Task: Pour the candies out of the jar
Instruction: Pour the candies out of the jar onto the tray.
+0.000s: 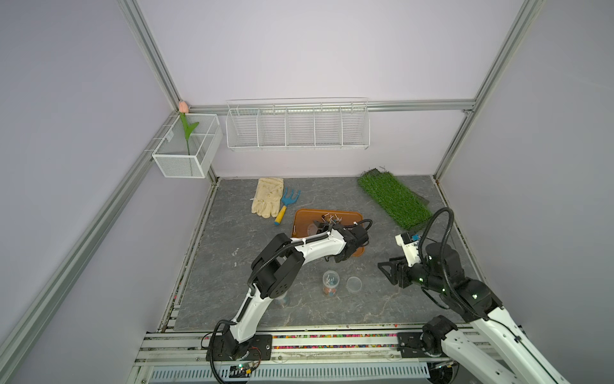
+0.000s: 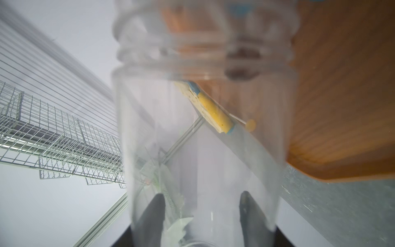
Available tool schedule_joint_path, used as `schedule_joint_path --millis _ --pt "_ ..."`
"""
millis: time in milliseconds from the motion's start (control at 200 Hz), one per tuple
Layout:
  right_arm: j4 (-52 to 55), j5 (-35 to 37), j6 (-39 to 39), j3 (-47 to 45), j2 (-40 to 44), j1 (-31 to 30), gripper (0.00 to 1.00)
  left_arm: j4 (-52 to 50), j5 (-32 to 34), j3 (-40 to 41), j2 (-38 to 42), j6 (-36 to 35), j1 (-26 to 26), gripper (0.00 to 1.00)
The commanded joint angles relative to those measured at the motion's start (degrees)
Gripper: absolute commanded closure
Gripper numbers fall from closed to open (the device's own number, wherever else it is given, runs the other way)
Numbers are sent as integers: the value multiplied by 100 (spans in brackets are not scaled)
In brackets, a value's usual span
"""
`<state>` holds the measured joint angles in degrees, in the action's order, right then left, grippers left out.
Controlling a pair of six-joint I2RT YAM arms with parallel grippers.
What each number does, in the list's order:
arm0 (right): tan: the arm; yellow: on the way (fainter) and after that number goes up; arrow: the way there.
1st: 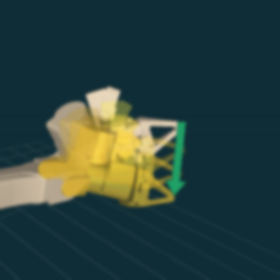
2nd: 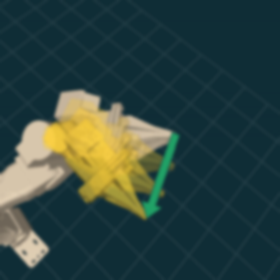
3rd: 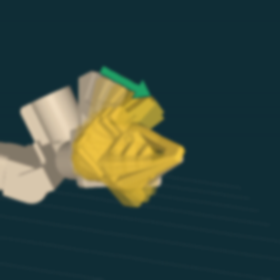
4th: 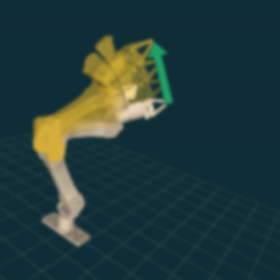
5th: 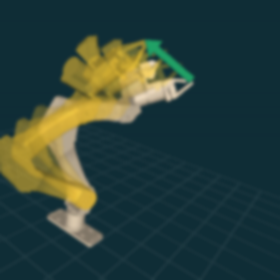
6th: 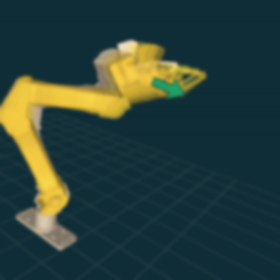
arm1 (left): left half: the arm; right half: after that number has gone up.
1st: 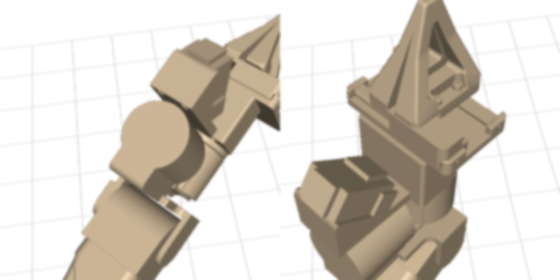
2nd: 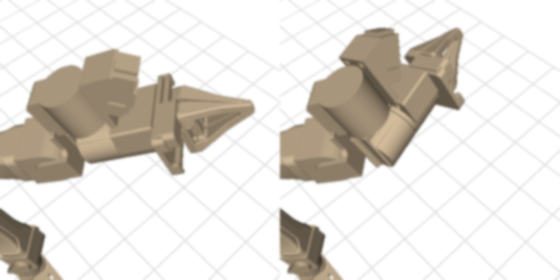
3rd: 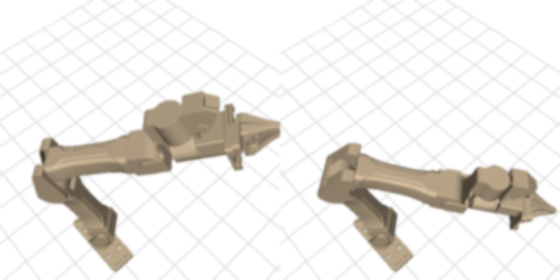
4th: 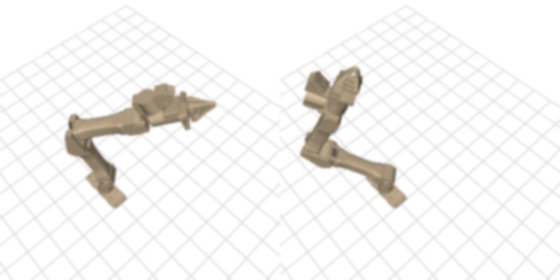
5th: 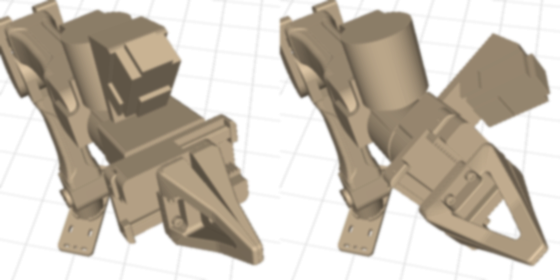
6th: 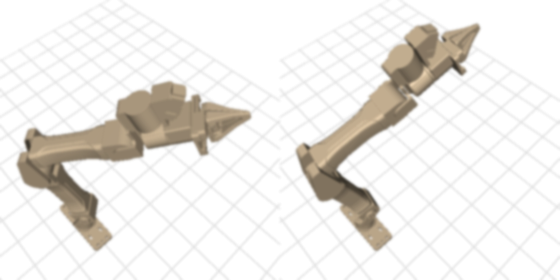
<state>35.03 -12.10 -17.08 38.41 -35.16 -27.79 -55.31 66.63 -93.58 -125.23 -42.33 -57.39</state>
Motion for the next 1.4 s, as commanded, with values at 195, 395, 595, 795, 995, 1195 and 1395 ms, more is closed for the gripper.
schedule_joint_path --millis 195,395,595,795,995,1195,1395 --pt "89 -90 76 149 27 33 39 73 19 -35 -396 -195 -18 53" --pt "180 -91 107 280 0 28 39 9 139 -96 -236 -189 -18 54" --pt "220 -82 132 351 -35 33 39 -84 296 -137 179 -300 34 53" --pt "241 -74 118 377 -26 32 39 20 342 134 398 -407 43 53" --pt "390 -38 219 483 -9 31 39 -25 320 145 383 -324 69 53" --pt "442 -142 179 516 108 31 39 -1405 -622 -756 164 1498 437 54" --pt "491 -109 188 552 224 35 39 -1000 -482 5 624 1031 240 54"
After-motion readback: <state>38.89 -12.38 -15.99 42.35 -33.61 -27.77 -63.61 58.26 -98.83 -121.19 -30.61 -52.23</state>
